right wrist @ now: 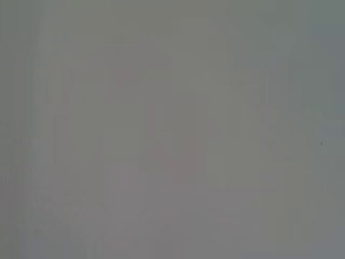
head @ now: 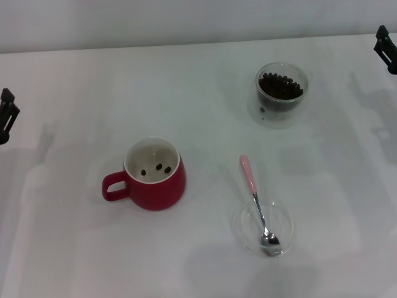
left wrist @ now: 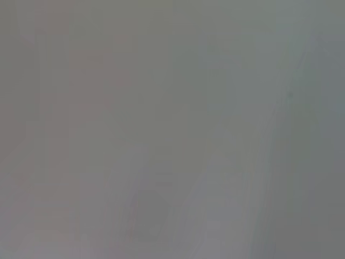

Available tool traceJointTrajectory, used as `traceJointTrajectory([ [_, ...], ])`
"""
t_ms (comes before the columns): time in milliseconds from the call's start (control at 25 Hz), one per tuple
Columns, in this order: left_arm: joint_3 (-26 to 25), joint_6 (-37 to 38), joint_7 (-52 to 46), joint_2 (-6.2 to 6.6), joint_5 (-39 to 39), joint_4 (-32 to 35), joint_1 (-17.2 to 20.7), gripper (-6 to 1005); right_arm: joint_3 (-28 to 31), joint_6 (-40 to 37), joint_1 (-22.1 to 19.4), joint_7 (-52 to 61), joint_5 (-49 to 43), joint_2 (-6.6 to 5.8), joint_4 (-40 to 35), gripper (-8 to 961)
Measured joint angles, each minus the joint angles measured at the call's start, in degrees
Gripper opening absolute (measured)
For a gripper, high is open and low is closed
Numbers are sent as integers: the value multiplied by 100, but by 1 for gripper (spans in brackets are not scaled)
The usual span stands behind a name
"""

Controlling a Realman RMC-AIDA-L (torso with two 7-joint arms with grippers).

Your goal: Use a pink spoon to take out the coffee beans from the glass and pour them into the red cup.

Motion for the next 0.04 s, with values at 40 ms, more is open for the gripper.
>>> traceJointTrajectory([
  [40,0,1,0,1,-11,11,16,891,1,0,0,0,0,0,0,865],
])
